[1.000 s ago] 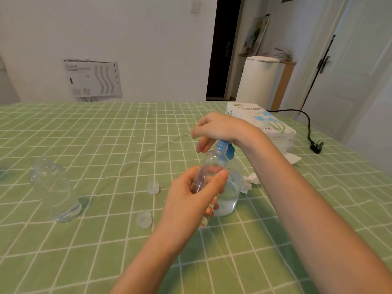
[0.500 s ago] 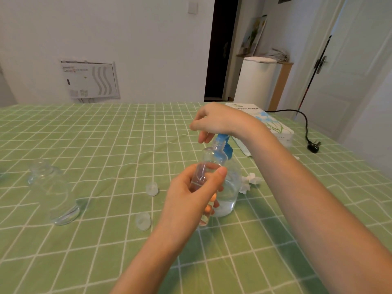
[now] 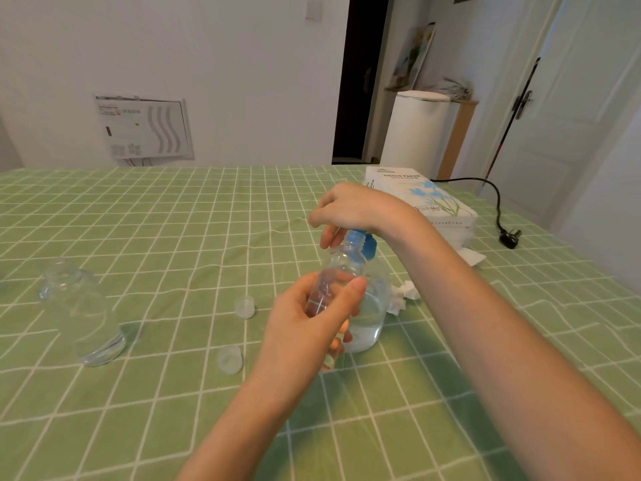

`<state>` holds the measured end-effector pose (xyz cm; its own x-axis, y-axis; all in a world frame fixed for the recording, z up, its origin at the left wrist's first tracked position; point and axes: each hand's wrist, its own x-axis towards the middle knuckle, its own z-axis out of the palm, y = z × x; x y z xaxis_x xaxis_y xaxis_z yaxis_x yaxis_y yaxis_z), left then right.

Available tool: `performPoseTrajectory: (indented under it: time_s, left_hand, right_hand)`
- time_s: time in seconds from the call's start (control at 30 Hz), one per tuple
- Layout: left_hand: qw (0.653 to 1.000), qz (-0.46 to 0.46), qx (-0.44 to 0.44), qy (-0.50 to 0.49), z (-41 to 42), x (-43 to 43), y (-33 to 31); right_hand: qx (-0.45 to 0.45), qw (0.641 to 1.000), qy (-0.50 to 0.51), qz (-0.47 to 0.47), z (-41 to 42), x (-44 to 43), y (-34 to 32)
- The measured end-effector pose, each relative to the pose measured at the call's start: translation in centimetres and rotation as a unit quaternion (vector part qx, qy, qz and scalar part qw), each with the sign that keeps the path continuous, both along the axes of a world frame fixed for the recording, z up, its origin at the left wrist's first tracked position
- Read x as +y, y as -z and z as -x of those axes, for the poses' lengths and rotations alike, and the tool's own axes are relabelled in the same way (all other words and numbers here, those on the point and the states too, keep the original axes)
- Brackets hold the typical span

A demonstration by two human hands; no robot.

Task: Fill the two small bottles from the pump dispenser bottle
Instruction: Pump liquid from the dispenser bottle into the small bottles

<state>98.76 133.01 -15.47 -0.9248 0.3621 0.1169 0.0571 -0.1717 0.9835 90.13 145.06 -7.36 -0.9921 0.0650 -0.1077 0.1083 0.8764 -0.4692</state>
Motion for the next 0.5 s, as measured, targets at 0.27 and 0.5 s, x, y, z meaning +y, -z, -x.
performPoseTrajectory:
  time_s: [0.27,0.5]
  left_hand:
    - [1.000,0.002,0.008,0.008,0.0,0.0,-0.3]
    - [1.000,-0.002,0.013,0.008,0.1,-0.1,-0.4]
  right_hand:
    - [0.028,0.999,-0.012,-0.020,-0.1,0.0,-0.9]
    - [0.018,0.998,-0.031,-0.051,-0.1,-0.4,-1.5]
